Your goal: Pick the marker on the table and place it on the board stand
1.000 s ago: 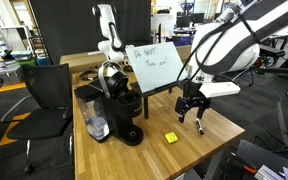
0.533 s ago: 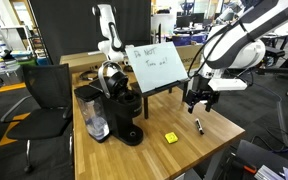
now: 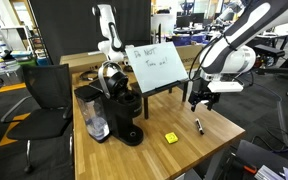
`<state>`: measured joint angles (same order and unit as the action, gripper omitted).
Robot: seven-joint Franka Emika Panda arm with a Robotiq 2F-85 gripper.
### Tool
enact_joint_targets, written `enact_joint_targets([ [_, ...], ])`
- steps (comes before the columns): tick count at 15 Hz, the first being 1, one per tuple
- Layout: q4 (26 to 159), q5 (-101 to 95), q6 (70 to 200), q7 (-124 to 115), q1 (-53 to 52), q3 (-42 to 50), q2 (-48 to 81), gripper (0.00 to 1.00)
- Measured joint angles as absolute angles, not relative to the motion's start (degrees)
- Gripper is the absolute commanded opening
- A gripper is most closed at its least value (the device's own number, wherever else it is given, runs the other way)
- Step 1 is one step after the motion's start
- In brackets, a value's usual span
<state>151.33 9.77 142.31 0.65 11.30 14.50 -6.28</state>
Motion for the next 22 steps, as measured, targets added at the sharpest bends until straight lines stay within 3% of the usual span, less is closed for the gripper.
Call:
enact_joint_targets([
  [7, 146.5, 9.8, 143.1, 2.4, 13.3, 16.2, 2.8, 1.0],
  [22, 146.1, 9.8, 143.1, 2.4, 13.3, 16.1, 3.5, 1.0],
])
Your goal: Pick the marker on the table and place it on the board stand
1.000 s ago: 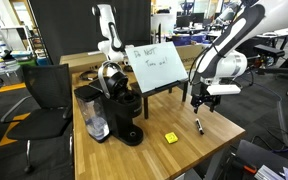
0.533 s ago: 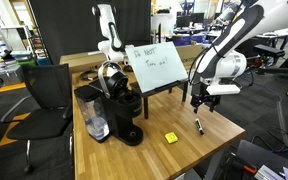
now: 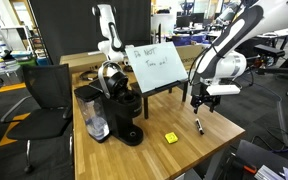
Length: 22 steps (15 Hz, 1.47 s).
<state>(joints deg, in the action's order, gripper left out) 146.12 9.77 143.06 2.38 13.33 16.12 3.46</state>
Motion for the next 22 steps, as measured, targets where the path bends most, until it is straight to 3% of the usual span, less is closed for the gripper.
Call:
enact_joint_targets([
  [22, 139.7, 15.0, 157.1, 0.7, 17.7, 13.5, 24.5, 1.0],
])
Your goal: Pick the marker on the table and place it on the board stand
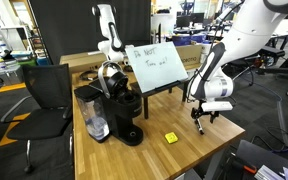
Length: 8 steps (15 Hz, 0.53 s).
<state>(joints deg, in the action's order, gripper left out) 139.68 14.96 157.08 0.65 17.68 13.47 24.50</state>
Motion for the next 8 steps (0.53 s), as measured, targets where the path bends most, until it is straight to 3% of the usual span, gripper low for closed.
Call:
enact_joint_targets([
  [8, 138.0, 18.5, 159.9, 0.7, 20.2, 9.7, 28.1, 1.0],
])
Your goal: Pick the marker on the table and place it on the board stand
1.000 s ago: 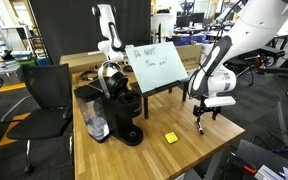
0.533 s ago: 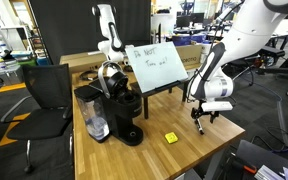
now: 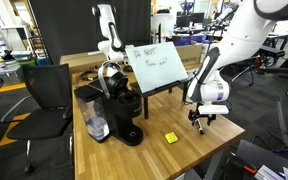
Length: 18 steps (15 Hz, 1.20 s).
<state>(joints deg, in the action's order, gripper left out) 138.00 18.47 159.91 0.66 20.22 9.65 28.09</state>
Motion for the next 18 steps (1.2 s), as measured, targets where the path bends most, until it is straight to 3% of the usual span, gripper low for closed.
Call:
enact_joint_targets([
  [1, 137.9, 18.5, 160.1, 0.7, 20.3, 9.5, 28.2, 0.75],
  [3, 137.8, 18.5, 160.4, 0.7, 20.6, 9.3, 28.4, 0.66],
  [12, 137.6, 18.5, 162.0, 0.6, 20.6, 9.2, 29.0, 0.02],
  [18, 137.6, 18.5, 162.7, 0.6, 20.6, 9.2, 29.0, 0.05],
])
